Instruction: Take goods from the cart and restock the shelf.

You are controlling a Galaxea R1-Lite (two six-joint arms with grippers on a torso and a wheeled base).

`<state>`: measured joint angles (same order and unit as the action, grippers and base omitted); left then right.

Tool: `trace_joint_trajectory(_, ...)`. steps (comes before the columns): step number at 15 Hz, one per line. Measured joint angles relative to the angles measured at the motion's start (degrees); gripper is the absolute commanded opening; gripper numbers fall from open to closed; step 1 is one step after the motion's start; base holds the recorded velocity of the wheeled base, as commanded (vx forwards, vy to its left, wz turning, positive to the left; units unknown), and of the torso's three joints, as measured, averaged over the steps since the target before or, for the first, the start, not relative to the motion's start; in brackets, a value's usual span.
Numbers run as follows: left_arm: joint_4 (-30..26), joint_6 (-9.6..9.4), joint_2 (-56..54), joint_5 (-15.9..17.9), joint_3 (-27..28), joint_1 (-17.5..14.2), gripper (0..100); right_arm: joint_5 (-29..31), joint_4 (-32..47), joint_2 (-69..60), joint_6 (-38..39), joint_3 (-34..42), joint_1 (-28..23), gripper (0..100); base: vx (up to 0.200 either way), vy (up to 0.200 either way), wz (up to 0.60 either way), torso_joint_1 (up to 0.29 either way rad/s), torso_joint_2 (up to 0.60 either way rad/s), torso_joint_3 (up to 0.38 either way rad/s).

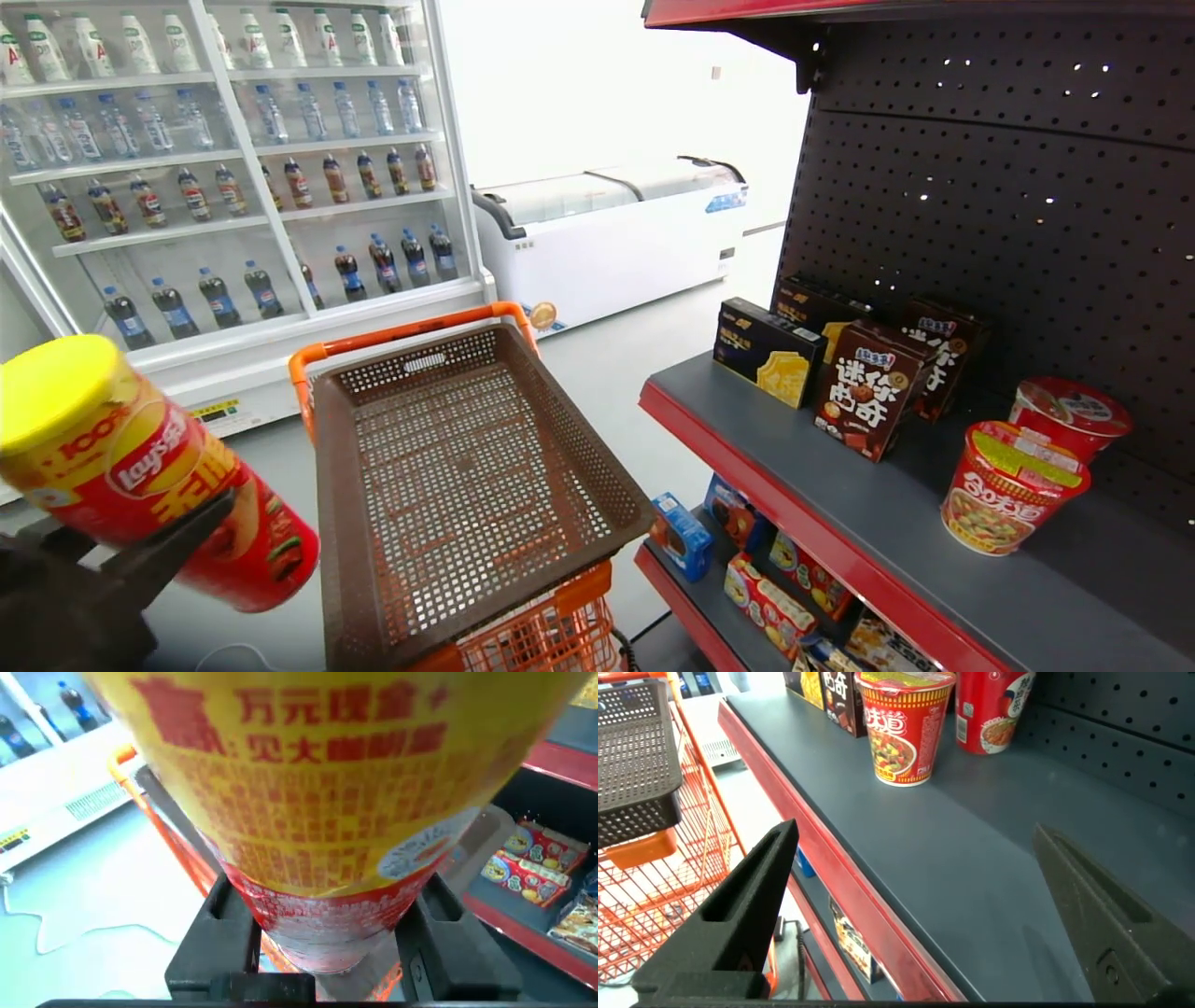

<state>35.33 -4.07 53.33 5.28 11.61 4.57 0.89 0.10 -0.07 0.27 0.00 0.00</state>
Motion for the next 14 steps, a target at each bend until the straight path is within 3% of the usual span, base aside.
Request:
trace_joint_trajectory(6, -2.2, 0.40, -18.0, 3.4, -9.7, -1.0, 0, -0.1, 0.0, 0.0, 0.0, 0.0, 0.0, 100, 0.000, 0.000, 0.00, 0.000, 0.00, 0.000)
trace_joint_trajectory(10, -12.8, 0.06, -27.1, 3.8, -10.4, -1.0, 0, -0.3, 0.0, 0.0, -0.1, 0.0, 0.0, 100, 0.000, 0.000, 0.00, 0.000, 0.00, 0.000)
trace_joint_trajectory(14, -23.7, 0.00, -35.2, 3.6, -8.4, -1.2, 0, -0.4, 0.0, 0.0, -0.1, 0.0, 0.0, 100, 0.000, 0.000, -0.60, 0.001, 0.00, 0.004)
